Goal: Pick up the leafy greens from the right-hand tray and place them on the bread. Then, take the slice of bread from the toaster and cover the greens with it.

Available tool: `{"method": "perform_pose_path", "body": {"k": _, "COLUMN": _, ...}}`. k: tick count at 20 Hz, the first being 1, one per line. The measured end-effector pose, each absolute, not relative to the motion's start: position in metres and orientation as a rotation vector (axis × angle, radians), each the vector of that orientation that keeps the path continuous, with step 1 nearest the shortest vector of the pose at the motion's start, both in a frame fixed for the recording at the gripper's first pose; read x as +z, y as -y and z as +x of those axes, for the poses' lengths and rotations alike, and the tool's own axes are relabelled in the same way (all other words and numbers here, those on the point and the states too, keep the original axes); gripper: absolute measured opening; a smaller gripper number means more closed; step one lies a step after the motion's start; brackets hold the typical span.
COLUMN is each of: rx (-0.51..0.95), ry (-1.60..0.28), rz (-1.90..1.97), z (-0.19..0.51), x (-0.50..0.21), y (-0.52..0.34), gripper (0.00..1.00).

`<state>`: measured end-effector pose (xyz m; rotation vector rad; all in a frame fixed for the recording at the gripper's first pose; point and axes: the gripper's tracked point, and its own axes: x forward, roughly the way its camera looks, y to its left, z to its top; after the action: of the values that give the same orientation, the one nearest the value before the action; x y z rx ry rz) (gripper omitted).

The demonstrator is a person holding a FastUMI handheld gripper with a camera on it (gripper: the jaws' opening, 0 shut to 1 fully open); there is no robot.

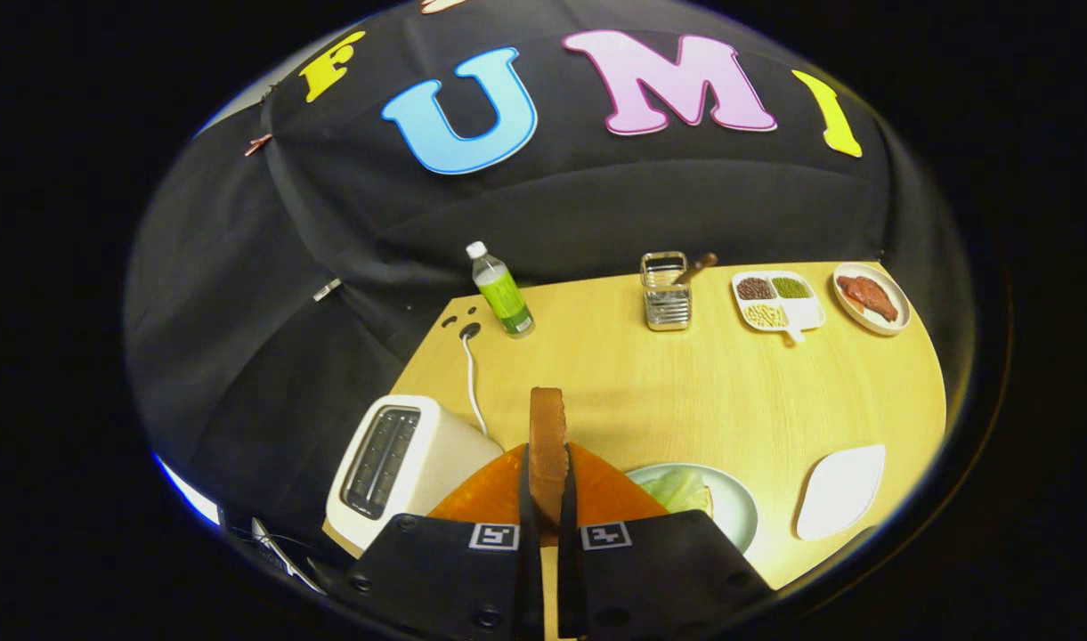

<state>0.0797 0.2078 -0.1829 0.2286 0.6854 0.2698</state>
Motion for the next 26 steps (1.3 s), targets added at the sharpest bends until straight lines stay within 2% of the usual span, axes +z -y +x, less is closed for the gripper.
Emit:
{"method": "perform_pose_path", "body": {"k": 6, "rx": 0.217, "ry": -0.785, "rz": 0.34, "z": 0.063, "x": -0.238, "y": -0.185, "gripper": 0.1}}
{"method": "perform_pose_path", "body": {"k": 14, "rx": 0.146, "ry": -0.802, "rz": 0.373, "z": 0.055, "x": -0.272, "y": -0.157, "gripper": 0.11}}
{"method": "perform_pose_path", "body": {"k": 18, "rx": 0.082, "ry": -0.806, "rz": 0.357, "z": 0.053, "x": -0.288, "y": -0.13, "gripper": 0.19}}
{"method": "perform_pose_path", "body": {"k": 19, "rx": 0.06, "ry": -0.81, "rz": 0.344, "z": 0.052, "x": -0.293, "y": -0.121, "gripper": 0.29}}
{"method": "perform_pose_path", "body": {"k": 22, "rx": 0.024, "ry": -0.816, "rz": 0.301, "z": 0.049, "x": -0.305, "y": -0.103, "gripper": 0.5}}
{"method": "perform_pose_path", "body": {"k": 23, "rx": 0.027, "ry": -0.82, "rz": 0.282, "z": 0.047, "x": -0.309, "y": -0.099, "gripper": 0.63}}
{"method": "perform_pose_path", "body": {"k": 24, "rx": 0.028, "ry": -0.821, "rz": 0.264, "z": 0.043, "x": -0.312, "y": -0.096, "gripper": 0.69}}
{"method": "perform_pose_path", "body": {"k": 25, "rx": 0.021, "ry": -0.816, "rz": 0.246, "z": 0.042, "x": -0.311, "y": -0.091, "gripper": 0.84}}
{"method": "perform_pose_path", "body": {"k": 26, "rx": 0.016, "ry": -0.802, "rz": 0.23, "z": 0.041, "x": -0.307, "y": -0.086, "gripper": 0.93}}
